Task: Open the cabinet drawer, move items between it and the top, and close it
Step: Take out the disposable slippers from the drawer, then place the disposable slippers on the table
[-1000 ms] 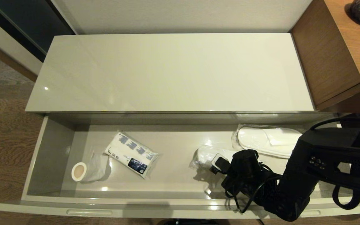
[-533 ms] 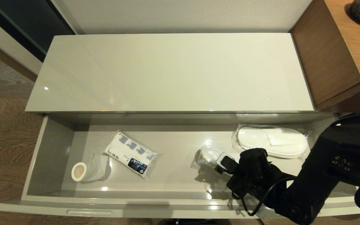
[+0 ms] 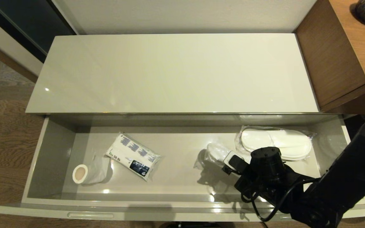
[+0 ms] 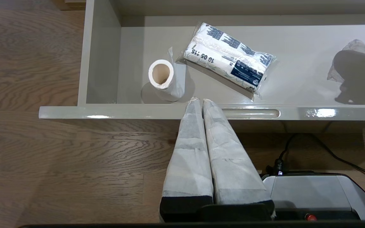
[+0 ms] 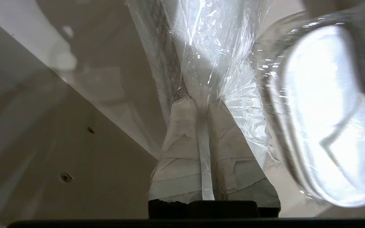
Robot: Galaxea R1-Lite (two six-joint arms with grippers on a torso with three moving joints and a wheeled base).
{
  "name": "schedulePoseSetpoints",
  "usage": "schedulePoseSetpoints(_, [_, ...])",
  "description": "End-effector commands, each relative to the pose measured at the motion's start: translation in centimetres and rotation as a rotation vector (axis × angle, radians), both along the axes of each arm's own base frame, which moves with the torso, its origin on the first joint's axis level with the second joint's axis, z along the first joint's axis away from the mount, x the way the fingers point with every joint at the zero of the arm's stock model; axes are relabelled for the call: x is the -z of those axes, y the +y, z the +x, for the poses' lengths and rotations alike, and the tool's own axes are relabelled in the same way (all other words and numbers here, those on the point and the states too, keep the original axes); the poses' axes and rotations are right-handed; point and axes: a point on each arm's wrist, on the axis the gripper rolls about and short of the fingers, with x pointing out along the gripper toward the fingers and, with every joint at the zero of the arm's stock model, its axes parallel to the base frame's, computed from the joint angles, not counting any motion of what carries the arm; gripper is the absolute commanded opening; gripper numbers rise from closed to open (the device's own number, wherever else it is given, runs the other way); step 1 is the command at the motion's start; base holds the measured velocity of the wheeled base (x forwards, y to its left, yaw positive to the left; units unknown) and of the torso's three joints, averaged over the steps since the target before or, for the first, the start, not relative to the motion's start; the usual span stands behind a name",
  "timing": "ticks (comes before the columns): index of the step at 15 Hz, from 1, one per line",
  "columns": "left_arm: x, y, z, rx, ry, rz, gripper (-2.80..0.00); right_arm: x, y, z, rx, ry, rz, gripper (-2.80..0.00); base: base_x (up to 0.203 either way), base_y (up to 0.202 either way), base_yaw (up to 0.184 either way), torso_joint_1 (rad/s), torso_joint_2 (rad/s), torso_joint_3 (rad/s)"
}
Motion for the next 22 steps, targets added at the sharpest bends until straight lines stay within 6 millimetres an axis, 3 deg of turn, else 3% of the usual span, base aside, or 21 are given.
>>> schedulePoseSetpoints(1, [0.0, 0.0, 0.0, -0.001, 0.001, 0.000, -2.80, -2.2, -0.3, -0.6, 0.008, -0.044, 0.017, -2.80, 0.000, 0.000, 0.000, 0.000, 0.00, 0.000])
schedulePoseSetpoints(11, [0.0, 0.0, 0.0, -0.001, 0.001, -0.001, -2.80, -7.9, -1.9, -3.1, 0.046, -0.103, 0.021, -2.80, 0.000, 0.000, 0.000, 0.000, 0.00, 0.000])
schedulePoseSetpoints(22, [0.0, 0.0, 0.0, -0.001, 0.003, -0.001, -2.80, -20.3, -6.1, -9.2, 0.105, -0.173, 0.027, -2.80, 0.000, 0.000, 0.000, 0.000, 0.00, 0.000])
